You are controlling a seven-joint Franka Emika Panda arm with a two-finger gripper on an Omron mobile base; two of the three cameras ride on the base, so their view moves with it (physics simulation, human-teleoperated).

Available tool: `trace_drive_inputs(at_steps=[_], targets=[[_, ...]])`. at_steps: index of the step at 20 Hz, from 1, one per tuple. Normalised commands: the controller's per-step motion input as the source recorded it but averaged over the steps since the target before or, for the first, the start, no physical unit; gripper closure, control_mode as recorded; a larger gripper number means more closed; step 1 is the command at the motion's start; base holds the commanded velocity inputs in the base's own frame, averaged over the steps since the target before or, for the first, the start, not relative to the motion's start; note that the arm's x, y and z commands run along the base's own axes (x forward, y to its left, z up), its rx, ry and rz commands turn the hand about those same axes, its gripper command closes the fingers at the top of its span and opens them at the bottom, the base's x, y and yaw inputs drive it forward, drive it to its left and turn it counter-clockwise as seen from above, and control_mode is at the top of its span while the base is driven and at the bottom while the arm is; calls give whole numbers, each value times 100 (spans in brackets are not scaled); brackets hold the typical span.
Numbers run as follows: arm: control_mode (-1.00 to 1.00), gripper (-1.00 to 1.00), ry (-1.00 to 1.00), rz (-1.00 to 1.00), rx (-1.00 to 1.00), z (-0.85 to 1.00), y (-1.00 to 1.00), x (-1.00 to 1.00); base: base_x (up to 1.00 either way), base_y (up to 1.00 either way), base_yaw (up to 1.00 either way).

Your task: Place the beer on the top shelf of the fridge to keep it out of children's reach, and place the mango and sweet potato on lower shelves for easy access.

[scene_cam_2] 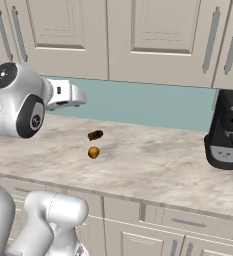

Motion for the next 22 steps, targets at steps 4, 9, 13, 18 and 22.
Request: trace_drive_inputs(at_steps=[4,9,13,18,22], targets=[[-100,-100,15,-10,0,-44,7,7,0,0,0],[-100,-100,19,-9,0,-50,0,7,0,0,0],[-100,-100,20,-9,0,-52,0,11,0,0,0],[-100,-100,17,-7,0,-67,0,18,0,0,0],[-100,-100,3,-3,4,-79,0,25,0,0,0]])
